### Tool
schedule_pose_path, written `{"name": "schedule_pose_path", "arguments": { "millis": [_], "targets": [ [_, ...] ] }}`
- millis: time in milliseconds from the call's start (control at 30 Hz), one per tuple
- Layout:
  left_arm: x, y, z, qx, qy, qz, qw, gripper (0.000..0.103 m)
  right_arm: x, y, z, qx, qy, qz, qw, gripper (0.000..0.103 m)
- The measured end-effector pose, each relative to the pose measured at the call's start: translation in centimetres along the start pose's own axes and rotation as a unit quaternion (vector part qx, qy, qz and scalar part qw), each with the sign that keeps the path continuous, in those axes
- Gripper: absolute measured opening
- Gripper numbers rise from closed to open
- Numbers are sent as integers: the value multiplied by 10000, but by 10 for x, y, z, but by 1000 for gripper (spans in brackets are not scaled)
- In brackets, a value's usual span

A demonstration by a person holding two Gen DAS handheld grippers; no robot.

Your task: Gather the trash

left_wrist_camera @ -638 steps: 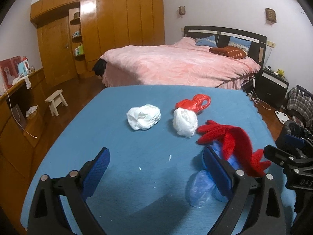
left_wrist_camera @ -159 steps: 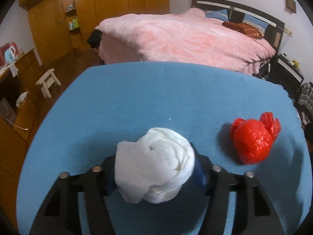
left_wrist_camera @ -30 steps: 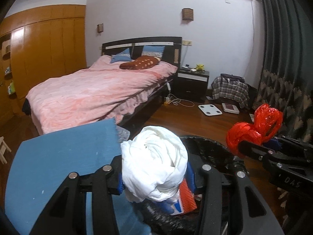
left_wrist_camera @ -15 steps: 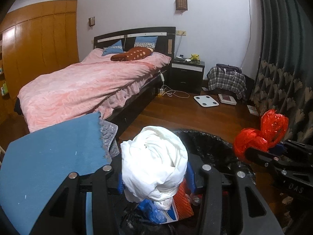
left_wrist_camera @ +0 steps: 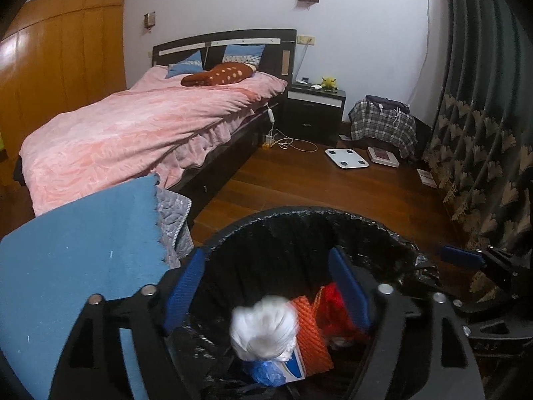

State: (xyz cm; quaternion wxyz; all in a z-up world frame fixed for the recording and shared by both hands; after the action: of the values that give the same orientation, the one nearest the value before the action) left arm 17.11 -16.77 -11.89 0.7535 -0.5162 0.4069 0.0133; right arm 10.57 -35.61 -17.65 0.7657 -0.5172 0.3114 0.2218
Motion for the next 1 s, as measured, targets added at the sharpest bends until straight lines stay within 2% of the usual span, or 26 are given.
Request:
{"name": "schedule_pose_path", "arguments": {
  "millis": [133, 333, 633, 1000],
  "targets": [
    [-8, 1, 11, -104, -42, -52, 9999, 90, -6, 2, 0, 61, 11, -29, 10000, 92],
    [-36, -3, 38, -360, -240, -226, 9988, 97, -23, -1, 3, 221, -91, -97, 9997, 95],
    [-94, 2, 73, -501, -787, -421, 9948, 97, -62, -8, 34, -11, -323, -375, 9988, 96],
    [-148, 21, 72, -398, -1057, -477, 9925, 97, -108, -13, 77, -208, -703, -630, 9953, 97]
  ]
}}
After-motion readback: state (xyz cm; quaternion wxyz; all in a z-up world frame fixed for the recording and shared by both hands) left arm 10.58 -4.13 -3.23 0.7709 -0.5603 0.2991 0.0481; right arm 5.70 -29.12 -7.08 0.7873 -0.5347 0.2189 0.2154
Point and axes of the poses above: each gripper's, at about its wrist camera, not at the fingertips, and x roughly the way its jaws point, z to its left, y to its underside, the point moved 3 cm from there along x, roughly the way its jaws point, and after that the axes turned 13 degrees about x, right-handed, at the moved point
